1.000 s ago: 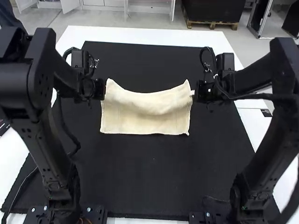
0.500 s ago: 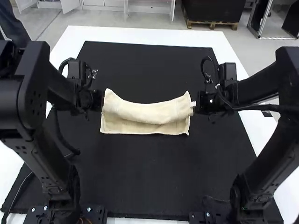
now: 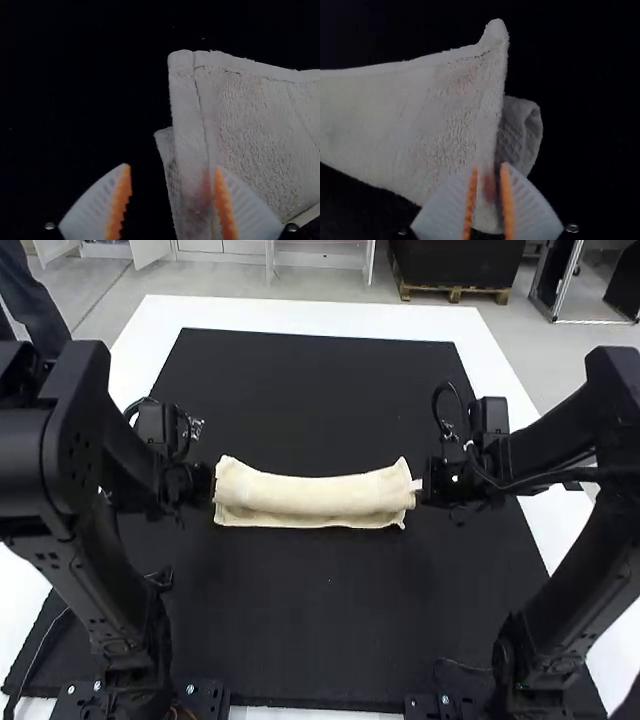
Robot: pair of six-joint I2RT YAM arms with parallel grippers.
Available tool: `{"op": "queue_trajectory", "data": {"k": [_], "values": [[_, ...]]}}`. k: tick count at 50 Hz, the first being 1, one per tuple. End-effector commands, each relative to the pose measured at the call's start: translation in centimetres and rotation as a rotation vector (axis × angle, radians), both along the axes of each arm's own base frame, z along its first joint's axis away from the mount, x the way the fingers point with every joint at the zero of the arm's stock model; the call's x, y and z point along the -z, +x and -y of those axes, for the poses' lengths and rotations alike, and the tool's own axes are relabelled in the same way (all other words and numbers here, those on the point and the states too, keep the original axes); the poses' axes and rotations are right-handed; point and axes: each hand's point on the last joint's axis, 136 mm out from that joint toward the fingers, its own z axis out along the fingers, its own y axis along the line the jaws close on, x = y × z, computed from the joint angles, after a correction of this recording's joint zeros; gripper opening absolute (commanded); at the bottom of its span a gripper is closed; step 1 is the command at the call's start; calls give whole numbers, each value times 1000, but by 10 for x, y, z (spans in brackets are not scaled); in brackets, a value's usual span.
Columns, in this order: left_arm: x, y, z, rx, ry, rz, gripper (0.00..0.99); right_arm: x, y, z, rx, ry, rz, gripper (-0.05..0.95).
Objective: Fold the towel.
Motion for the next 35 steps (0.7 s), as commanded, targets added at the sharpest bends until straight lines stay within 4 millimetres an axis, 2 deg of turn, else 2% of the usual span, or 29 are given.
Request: {"op": "queue_trajectory", "data": {"k": [1,3,5,6,11,26,35], "values": [[-3,-2,-6,-12,28,26,644,-8,5,6,5,-13,43,421],[-2,-3,-6,-14,29,25,793,-7,5,7,9,-15,42,503],[-2,-3,-9,-24,38,29,933,-7,7,8,13,-21,46,634],[-1,-3,-9,-28,41,28,972,-6,6,8,13,-22,43,682],[-4,-1,-13,-40,53,43,974,-7,7,8,14,-32,48,911],[-30,9,-57,-190,29,146,972,-4,7,2,0,-50,47,911],[-42,10,-70,-228,10,170,972,4,10,-2,-10,-59,32,911]]}}
